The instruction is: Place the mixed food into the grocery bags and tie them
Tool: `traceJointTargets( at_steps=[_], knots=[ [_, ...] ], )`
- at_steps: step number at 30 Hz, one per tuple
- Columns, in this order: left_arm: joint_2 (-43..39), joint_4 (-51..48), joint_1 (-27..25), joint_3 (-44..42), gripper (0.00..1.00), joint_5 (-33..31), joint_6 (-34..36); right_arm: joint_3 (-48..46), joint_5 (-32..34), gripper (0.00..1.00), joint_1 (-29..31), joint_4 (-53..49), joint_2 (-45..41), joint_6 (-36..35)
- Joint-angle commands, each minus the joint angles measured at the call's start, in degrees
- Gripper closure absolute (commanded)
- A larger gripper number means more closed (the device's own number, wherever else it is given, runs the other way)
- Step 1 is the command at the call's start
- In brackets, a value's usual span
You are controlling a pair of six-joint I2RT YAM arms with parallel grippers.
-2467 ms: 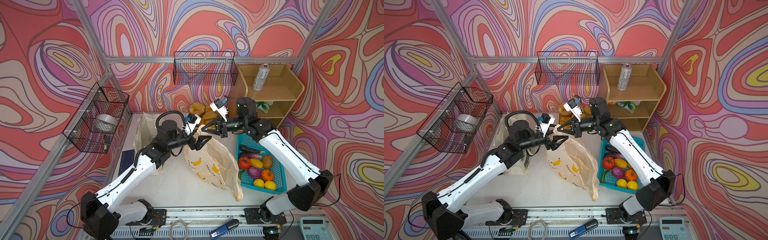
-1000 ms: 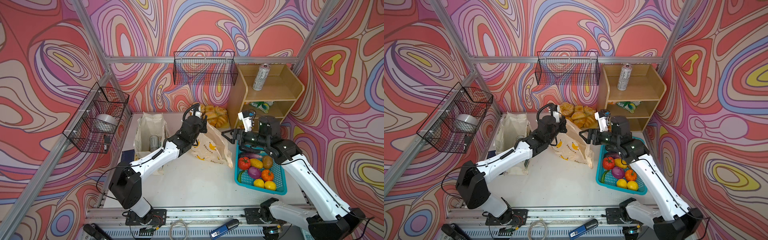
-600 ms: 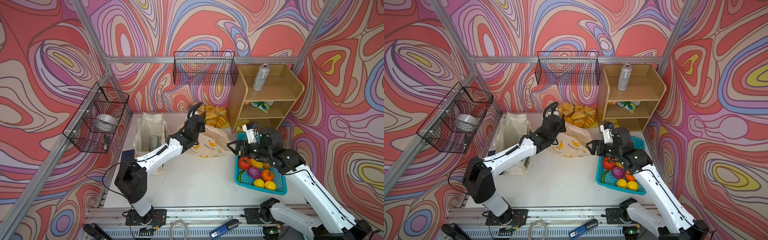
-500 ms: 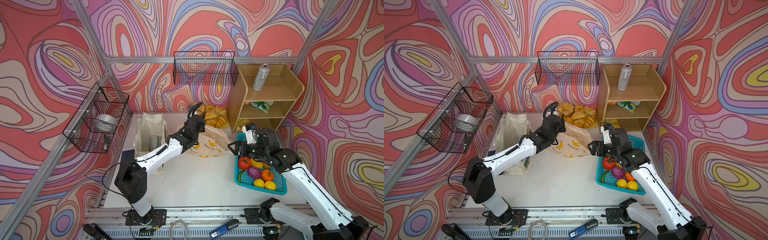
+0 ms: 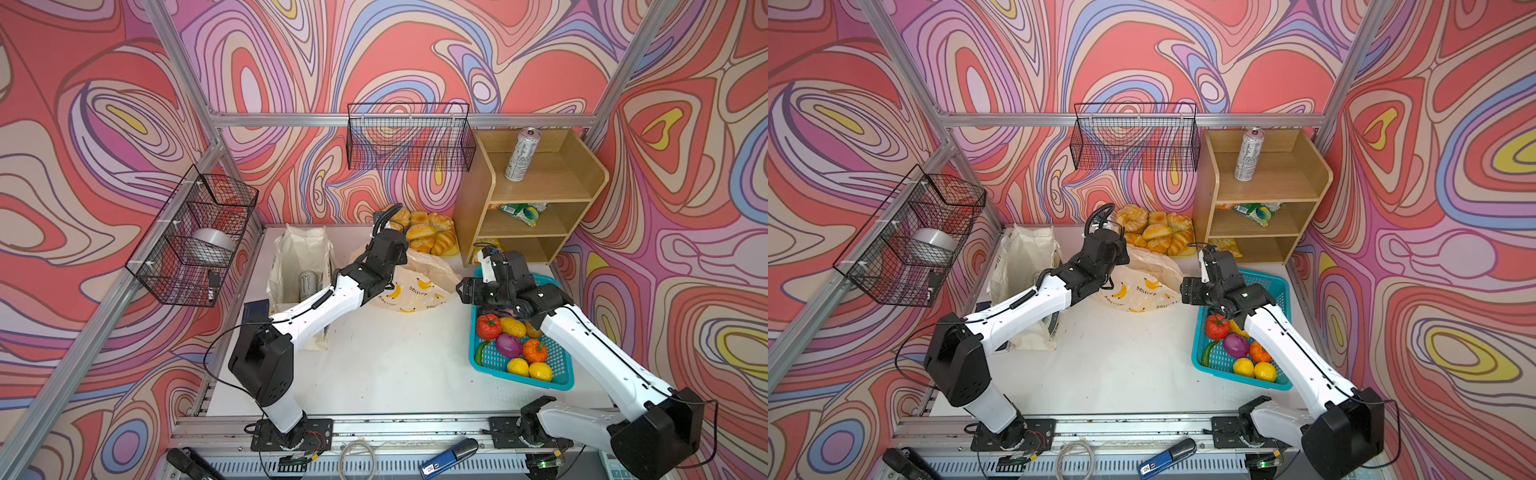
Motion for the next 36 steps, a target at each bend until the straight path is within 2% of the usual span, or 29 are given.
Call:
traceJointTargets(
  at_steps=[1,9,13,14,15,18,19,22,26,33,36],
  knots=[
    [-2.7,-0.9,1.2,-1.9,1.0,2.5,-1.3,-0.3,4.1,0.21,-0.2,0.7,-0.7,-1.0],
    [-5.4,-0.6,2.7,-5.2,1.0,7.7,-0.9,-6.1,4.5,0.24,-0.2,6.1,-0.3,1.8],
    [-6.3,0.1,4.2,-6.7,1.0,12.4,-0.5,-3.5,1.9,0.4,-0.2,8.4,1.0,1.4],
    [-6.5,0.3,4.5,-7.0,1.0,13.4,-0.5,-2.5,1.0,0.45,-0.2,8.6,1.3,1.0],
    [-6.9,0.8,4.8,-7.5,1.0,14.6,-0.3,-1.1,-0.1,0.54,-0.2,8.8,1.6,0.5],
    [-6.9,2.2,6.0,-7.9,1.0,21.3,0.7,4.0,-1.6,0.91,-0.2,6.9,2.1,-0.4],
    [-6.7,2.1,6.3,-7.7,1.0,23.8,1.2,6.2,-1.8,1.0,-0.2,5.3,2.2,-0.6],
    [-6.2,1.8,6.4,-7.5,1.0,29.4,2.7,13.3,-3.3,1.0,-0.2,0.3,2.0,0.2],
    [-6.2,3.1,6.4,-8.3,1.0,35.3,3.6,21.2,-8.6,1.0,-0.2,-3.3,2.4,3.1],
    [-3.7,9.7,6.3,-9.7,1.0,44.8,2.8,23.1,-10.5,1.0,0.0,-5.5,9.9,4.9],
    [-1.4,11.4,6.3,-8.7,1.0,49.6,2.9,22.4,-8.4,1.0,1.8,-6.8,11.5,4.2]
  ],
)
